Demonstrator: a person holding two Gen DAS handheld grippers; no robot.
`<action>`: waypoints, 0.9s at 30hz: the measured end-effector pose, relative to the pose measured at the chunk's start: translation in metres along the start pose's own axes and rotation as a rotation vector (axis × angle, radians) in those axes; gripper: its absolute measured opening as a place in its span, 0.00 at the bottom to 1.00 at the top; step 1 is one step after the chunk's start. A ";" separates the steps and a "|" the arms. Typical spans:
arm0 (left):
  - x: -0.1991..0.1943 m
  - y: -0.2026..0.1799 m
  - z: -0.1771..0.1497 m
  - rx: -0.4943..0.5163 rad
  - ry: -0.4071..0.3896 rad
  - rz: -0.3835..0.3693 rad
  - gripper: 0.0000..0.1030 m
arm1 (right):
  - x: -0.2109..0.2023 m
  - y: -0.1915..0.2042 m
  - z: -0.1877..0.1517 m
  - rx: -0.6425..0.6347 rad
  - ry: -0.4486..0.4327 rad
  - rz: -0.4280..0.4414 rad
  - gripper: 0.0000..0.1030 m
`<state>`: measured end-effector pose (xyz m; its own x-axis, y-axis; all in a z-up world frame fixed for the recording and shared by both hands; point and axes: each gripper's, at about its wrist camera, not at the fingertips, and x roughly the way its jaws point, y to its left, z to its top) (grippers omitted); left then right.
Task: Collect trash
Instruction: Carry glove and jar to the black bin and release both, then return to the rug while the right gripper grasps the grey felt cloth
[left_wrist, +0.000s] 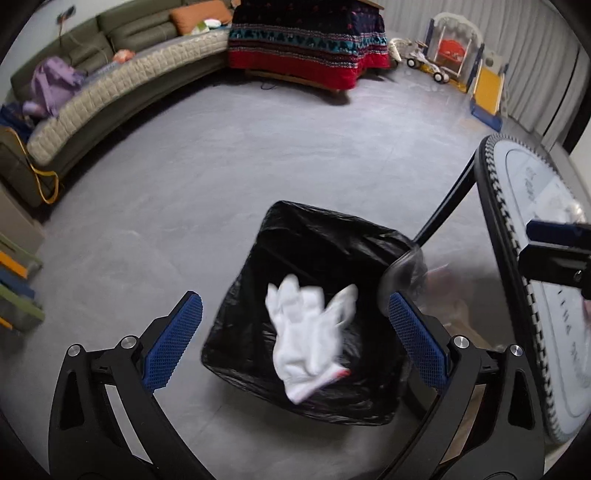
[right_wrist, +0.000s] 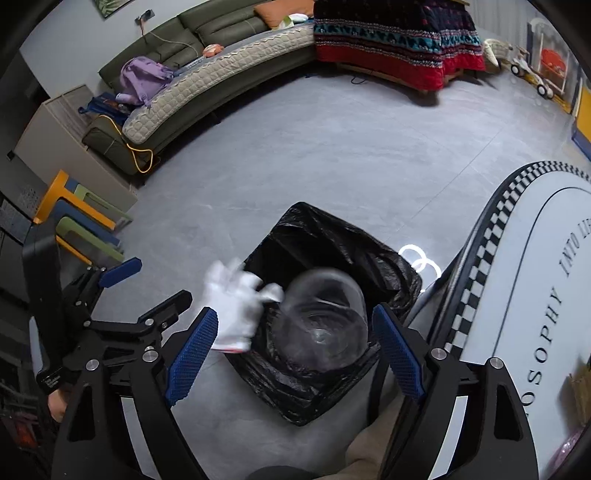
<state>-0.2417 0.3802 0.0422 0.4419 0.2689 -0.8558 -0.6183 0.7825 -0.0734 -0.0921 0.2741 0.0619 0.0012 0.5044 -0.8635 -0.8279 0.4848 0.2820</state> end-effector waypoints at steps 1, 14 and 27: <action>0.002 0.003 0.001 -0.014 0.006 -0.013 0.95 | 0.000 0.001 -0.001 -0.001 0.001 0.003 0.83; -0.020 -0.022 0.005 0.028 -0.025 -0.018 0.95 | -0.032 -0.010 -0.010 0.021 -0.049 0.064 0.83; -0.051 -0.152 0.026 0.236 -0.085 -0.152 0.95 | -0.115 -0.092 -0.058 0.156 -0.162 -0.093 0.83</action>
<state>-0.1527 0.2621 0.1102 0.5767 0.1766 -0.7976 -0.3772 0.9236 -0.0682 -0.0481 0.1301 0.1109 0.1731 0.5544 -0.8141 -0.7232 0.6327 0.2770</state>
